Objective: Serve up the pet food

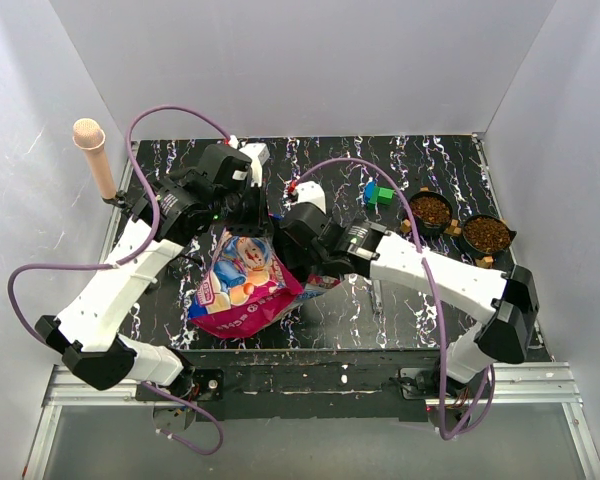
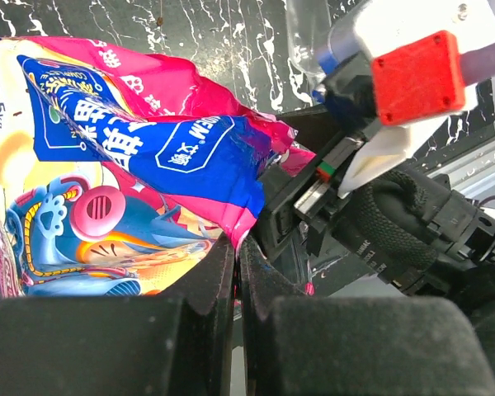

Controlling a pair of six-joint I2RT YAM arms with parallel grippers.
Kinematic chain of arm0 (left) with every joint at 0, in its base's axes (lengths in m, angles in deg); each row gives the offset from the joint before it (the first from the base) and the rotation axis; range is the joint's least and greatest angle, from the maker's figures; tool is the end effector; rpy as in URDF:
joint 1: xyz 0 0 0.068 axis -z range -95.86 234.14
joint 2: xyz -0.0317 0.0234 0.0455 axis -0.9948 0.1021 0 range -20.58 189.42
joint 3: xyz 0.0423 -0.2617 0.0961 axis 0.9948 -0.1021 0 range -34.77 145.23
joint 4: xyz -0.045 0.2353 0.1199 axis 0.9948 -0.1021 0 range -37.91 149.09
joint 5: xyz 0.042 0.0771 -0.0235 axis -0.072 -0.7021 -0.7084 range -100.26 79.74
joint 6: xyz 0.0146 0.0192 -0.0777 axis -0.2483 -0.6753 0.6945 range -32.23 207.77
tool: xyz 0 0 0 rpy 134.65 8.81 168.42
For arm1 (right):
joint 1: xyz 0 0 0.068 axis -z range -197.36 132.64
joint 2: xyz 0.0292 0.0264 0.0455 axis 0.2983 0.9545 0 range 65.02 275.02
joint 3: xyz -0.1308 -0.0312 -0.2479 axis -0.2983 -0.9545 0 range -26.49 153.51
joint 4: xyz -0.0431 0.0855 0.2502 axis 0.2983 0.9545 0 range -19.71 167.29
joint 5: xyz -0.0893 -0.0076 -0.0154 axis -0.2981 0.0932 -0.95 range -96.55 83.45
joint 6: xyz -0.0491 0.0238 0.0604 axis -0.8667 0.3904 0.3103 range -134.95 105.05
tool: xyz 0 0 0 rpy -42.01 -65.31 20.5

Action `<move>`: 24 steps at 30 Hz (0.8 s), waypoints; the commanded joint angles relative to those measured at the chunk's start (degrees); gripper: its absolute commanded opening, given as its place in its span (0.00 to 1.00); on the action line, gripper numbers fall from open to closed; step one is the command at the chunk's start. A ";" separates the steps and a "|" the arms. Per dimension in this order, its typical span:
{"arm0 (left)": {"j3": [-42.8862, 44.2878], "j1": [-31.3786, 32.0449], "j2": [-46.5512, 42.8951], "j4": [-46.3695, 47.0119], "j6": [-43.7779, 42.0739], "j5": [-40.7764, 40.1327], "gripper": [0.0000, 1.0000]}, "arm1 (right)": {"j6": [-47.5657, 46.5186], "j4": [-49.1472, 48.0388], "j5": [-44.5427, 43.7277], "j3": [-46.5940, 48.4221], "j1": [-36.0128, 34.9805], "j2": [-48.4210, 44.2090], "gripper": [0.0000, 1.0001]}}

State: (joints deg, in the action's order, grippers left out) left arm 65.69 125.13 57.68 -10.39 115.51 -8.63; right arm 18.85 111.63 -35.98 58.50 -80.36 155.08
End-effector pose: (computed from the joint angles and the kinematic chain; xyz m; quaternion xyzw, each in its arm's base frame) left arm 0.2047 -0.1805 0.4258 0.1125 0.9244 -0.2165 0.2932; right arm 0.1988 0.3139 0.3264 -0.1351 0.8929 0.1120 0.4147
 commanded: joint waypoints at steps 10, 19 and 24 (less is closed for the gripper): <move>2.46 0.23 -6.18 3.46 0.55 6.36 0.00 | -11.04 -14.63 20.81 -4.92 5.26 -3.49 0.28; 2.01 0.23 -8.48 6.37 1.88 18.83 0.15 | -3.51 4.58 15.29 16.74 5.52 -0.94 0.01; 6.58 0.23 -4.96 1.28 -2.86 24.47 0.48 | 11.35 25.95 11.24 32.95 5.70 -0.58 0.01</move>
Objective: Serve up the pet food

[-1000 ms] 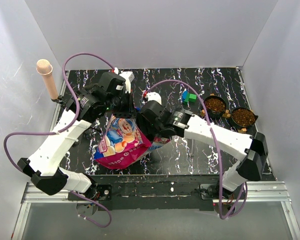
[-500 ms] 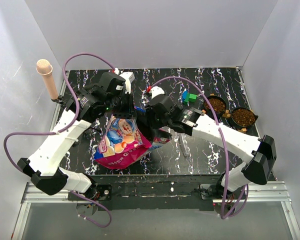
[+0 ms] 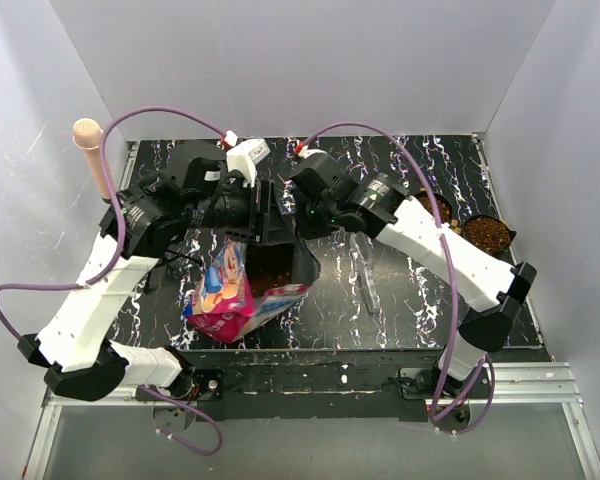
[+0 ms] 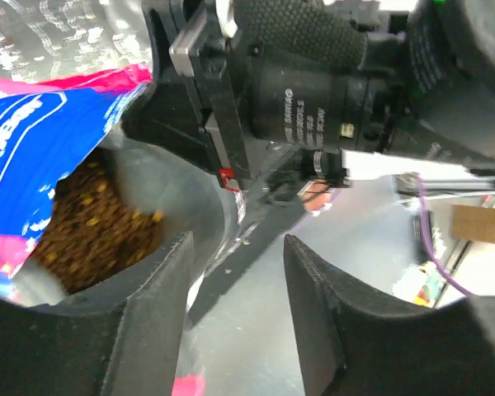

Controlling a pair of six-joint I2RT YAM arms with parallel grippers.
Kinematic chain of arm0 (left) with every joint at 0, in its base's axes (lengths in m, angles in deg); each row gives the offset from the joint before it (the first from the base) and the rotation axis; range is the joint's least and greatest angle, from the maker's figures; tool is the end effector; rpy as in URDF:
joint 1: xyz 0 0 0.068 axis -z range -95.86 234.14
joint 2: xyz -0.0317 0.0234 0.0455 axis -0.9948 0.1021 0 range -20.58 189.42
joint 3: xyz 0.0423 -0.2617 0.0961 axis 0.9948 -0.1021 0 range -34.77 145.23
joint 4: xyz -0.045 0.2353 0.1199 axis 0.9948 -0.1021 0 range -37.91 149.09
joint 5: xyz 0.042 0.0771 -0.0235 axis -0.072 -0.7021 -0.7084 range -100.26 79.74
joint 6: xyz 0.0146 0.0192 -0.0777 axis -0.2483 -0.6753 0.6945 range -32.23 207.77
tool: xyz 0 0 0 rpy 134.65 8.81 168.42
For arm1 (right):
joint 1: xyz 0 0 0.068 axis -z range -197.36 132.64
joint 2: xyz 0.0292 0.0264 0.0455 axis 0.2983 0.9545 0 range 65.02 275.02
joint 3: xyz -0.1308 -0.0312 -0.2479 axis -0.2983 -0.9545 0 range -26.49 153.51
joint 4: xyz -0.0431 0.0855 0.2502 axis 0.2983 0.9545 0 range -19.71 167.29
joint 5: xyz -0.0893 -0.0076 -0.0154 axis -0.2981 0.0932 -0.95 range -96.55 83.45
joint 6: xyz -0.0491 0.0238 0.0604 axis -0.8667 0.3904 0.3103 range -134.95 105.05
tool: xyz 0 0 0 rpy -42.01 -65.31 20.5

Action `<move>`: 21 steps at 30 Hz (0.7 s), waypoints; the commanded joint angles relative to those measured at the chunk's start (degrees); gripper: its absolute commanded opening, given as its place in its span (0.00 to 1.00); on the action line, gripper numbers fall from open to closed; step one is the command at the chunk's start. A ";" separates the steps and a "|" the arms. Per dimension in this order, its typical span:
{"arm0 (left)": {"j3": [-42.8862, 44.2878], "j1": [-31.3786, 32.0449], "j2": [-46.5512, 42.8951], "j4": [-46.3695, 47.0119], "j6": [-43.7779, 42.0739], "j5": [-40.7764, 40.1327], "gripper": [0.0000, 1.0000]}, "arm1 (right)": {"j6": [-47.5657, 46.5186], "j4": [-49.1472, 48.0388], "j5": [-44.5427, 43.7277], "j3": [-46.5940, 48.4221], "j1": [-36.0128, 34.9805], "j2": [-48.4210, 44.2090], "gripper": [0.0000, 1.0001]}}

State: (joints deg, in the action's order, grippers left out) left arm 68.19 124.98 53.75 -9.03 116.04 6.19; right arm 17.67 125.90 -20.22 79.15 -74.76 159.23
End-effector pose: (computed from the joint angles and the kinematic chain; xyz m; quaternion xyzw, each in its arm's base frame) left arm 0.1744 -0.1772 0.4601 0.1586 0.8830 -0.3461 0.2744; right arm 0.2174 0.3089 0.3956 -0.1510 0.9032 0.1959 0.3507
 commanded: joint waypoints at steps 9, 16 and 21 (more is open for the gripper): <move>14.70 0.38 4.50 -10.54 -0.42 10.17 0.68 | 31.44 13.30 3.03 10.20 8.44 -9.92 0.01; 18.86 0.38 7.15 -14.94 -5.32 3.16 0.70 | 38.13 10.57 11.54 3.70 18.45 -12.21 0.01; 19.74 0.47 9.70 -18.63 -12.96 -8.96 0.78 | 34.89 13.02 10.77 8.61 21.28 -11.07 0.01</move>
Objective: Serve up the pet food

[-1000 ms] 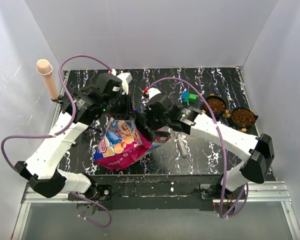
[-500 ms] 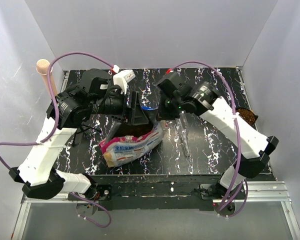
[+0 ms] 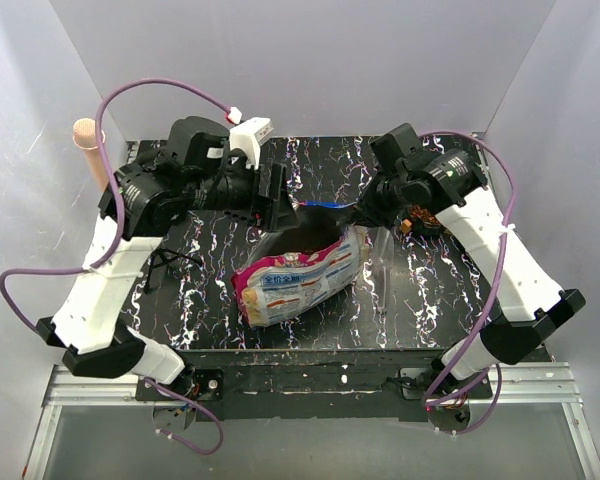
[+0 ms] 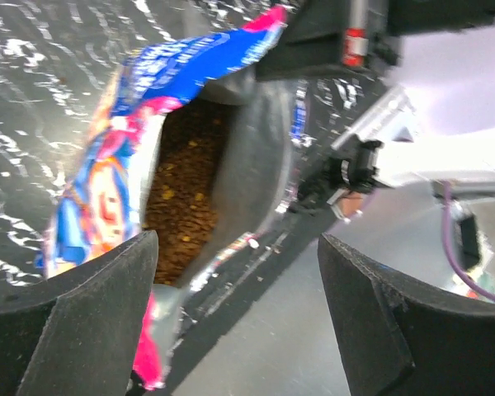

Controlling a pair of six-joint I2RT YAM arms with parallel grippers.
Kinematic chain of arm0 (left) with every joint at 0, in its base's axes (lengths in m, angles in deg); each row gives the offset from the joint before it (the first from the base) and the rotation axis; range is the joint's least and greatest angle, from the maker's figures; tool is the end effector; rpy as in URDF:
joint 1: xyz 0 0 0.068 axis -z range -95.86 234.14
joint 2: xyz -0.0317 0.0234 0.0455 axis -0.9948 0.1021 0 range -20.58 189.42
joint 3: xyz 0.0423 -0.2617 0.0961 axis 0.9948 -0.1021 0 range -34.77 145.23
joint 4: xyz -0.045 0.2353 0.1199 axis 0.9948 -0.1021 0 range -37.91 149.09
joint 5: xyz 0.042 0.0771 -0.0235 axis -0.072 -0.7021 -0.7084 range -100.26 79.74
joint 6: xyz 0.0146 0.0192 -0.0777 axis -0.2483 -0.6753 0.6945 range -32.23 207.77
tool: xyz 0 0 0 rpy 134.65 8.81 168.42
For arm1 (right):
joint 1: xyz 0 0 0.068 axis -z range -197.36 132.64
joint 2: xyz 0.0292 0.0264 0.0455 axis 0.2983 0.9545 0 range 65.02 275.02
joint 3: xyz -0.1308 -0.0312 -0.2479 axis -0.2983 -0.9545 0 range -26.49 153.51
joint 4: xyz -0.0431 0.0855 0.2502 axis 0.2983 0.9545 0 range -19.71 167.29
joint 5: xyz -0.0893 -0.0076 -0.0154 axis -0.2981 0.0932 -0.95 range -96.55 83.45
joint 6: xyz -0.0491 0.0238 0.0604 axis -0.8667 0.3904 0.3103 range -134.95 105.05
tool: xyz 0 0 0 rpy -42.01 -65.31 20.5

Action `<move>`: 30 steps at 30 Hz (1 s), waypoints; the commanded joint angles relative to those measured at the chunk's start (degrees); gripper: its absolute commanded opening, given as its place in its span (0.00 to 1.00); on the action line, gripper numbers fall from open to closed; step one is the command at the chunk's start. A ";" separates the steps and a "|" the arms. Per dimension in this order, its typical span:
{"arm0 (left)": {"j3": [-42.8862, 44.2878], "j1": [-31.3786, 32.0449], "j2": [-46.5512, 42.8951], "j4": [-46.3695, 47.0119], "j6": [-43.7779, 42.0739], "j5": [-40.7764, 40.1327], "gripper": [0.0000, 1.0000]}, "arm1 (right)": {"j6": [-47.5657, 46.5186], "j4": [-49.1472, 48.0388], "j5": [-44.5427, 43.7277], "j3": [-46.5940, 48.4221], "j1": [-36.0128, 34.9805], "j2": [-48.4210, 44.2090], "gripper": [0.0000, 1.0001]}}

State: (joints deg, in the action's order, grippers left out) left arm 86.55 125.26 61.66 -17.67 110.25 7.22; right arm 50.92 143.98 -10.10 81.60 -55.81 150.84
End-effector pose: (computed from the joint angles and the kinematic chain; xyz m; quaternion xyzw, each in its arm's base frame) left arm 0.1764 -0.1821 0.5035 0.2097 0.8646 -0.3455 0.2985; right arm 0.2381 0.1835 0.4244 0.2335 0.9141 0.2429 0.2256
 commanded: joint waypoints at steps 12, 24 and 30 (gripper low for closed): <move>-27.25 1.32 -10.15 9.40 -5.01 9.24 0.89 | 1.72 -10.06 6.71 -0.08 6.02 -4.96 0.01; -28.51 20.48 -7.97 10.22 -6.91 -29.16 0.44 | -1.97 -8.83 3.82 1.85 7.52 -3.47 0.01; -29.47 23.56 -5.51 10.31 -8.60 -25.74 0.50 | 0.57 -10.24 1.18 4.22 8.31 -1.72 0.01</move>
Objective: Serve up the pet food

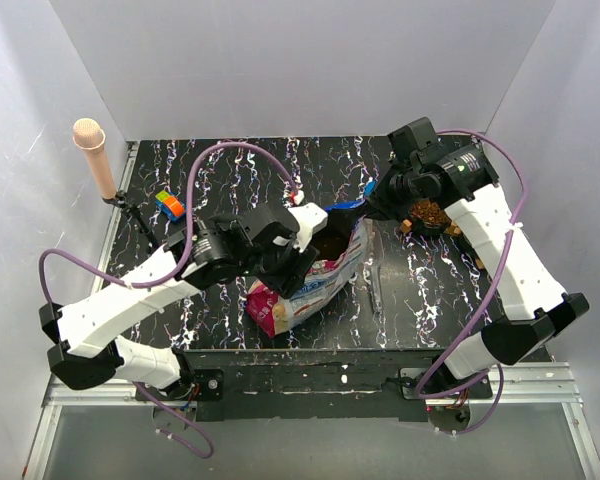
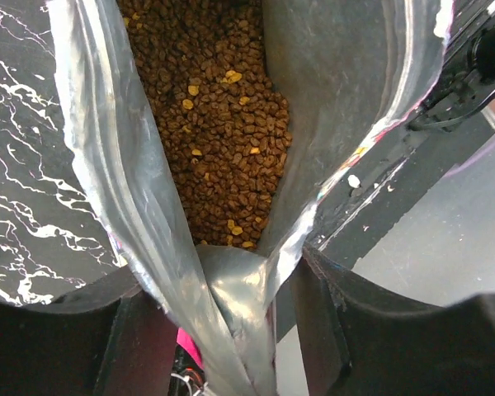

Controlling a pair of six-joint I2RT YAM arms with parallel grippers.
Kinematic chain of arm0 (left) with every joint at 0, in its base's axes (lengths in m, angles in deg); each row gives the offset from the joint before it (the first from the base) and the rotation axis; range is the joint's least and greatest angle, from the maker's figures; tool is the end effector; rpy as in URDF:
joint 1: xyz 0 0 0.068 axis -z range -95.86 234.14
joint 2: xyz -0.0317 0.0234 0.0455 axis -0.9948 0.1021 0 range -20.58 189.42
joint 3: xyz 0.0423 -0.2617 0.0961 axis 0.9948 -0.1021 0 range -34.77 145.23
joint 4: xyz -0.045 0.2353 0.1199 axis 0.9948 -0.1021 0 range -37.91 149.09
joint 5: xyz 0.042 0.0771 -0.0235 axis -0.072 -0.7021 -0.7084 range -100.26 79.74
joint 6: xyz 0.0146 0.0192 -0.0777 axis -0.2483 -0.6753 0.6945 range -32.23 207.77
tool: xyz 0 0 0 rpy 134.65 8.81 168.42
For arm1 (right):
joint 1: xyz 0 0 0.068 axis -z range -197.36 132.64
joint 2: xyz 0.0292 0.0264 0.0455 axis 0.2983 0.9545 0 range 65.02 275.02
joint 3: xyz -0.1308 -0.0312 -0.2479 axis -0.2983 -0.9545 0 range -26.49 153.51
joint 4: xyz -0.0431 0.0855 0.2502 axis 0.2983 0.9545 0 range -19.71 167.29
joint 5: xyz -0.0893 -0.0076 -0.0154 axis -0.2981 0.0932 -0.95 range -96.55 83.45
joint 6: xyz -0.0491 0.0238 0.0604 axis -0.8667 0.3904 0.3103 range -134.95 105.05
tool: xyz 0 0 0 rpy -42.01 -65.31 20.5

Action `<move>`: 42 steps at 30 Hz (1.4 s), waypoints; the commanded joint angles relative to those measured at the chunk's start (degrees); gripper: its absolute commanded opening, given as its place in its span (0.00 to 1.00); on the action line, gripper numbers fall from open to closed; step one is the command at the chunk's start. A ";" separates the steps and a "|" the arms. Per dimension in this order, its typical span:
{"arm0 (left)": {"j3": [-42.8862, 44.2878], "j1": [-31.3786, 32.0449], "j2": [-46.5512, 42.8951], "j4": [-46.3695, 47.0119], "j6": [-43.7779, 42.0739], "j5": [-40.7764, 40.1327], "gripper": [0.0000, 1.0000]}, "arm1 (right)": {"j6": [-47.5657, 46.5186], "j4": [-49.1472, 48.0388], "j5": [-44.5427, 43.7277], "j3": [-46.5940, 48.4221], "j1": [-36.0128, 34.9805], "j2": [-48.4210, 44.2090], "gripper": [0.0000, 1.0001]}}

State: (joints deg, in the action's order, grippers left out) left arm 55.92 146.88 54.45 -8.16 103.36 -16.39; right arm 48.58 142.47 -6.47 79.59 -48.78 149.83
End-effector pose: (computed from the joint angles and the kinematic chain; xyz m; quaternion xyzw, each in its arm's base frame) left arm 0.1282 -0.2323 0.3905 0.3610 0.8713 -0.1683 0.2866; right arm 0.2555 0.1562 0.4210 0.2604 0.9057 0.2470 0.2256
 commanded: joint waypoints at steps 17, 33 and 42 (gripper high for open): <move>-1.39 4.32 -6.28 6.58 -1.98 -1.52 0.00 | -32.09 -17.82 27.57 13.69 4.97 4.30 0.56; -4.82 4.32 -10.25 10.20 1.98 1.21 0.00 | -94.08 -45.77 48.77 -27.54 3.91 -27.09 0.70; -10.09 4.32 -16.39 18.71 6.72 -1.16 0.00 | -117.92 -28.58 38.00 -18.80 -10.92 -18.37 0.84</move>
State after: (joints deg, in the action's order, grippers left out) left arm 46.48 150.62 46.67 -2.28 106.44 -17.85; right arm -55.90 110.47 37.04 62.06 -53.39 132.13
